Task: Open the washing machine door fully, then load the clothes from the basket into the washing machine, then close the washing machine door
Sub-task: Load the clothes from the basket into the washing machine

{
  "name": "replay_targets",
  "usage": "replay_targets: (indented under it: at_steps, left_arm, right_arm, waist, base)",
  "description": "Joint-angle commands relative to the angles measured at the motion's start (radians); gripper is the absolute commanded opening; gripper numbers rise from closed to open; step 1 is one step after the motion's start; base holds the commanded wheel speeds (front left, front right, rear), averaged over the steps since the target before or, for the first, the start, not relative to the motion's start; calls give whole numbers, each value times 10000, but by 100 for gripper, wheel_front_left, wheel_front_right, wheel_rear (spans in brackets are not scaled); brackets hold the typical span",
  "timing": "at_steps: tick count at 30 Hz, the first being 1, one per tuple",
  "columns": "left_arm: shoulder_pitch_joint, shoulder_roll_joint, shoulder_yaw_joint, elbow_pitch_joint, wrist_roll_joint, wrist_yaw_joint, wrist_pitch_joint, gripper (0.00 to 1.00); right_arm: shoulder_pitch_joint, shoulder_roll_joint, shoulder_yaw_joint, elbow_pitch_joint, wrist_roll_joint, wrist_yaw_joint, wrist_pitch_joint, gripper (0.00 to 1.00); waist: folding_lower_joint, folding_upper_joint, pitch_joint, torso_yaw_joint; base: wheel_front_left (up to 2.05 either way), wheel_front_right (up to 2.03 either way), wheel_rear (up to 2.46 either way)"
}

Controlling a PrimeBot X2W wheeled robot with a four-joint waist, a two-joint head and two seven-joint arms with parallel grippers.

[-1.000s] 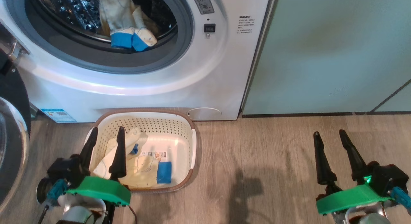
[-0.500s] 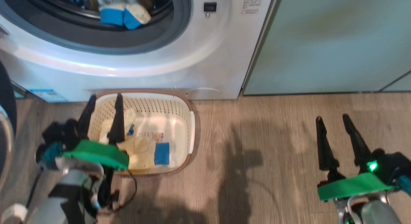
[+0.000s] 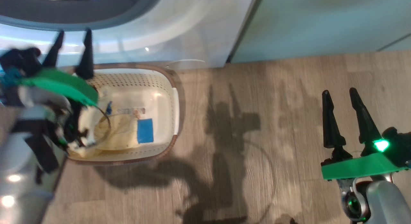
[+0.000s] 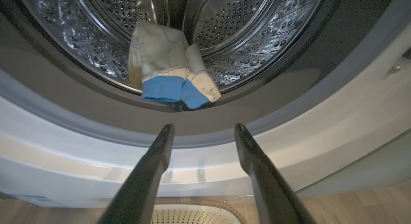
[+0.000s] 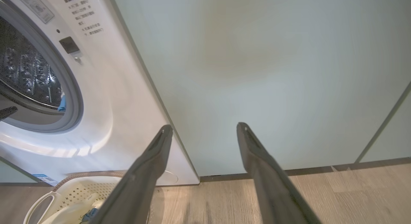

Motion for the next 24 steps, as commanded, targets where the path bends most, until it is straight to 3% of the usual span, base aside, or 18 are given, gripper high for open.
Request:
replay_targets:
  at_steps: [1,12,24]
  left_arm:
    - [-660,630,475,-106,-127,-137,232,100]
    - [-3082,2137,830,949,-807,-792,2417,100]
    - [-4969,3053,633,1921,-795,-637,4384,100]
  right_arm:
    - [-145,-110,184,-363,136,-29,-67,100]
    - [-492,-110,457,-427,844,-29,-67,100]
    - [-622,-110,790,-427,1341,-29,-67,100]
  waist:
    - [-3,0,361,-317]
    - [-3,0,1204,-1120]
    - [-3,0,1606,-1772]
  base:
    - [0,0,0]
    - [0,0,0]
    - [0,0,0]
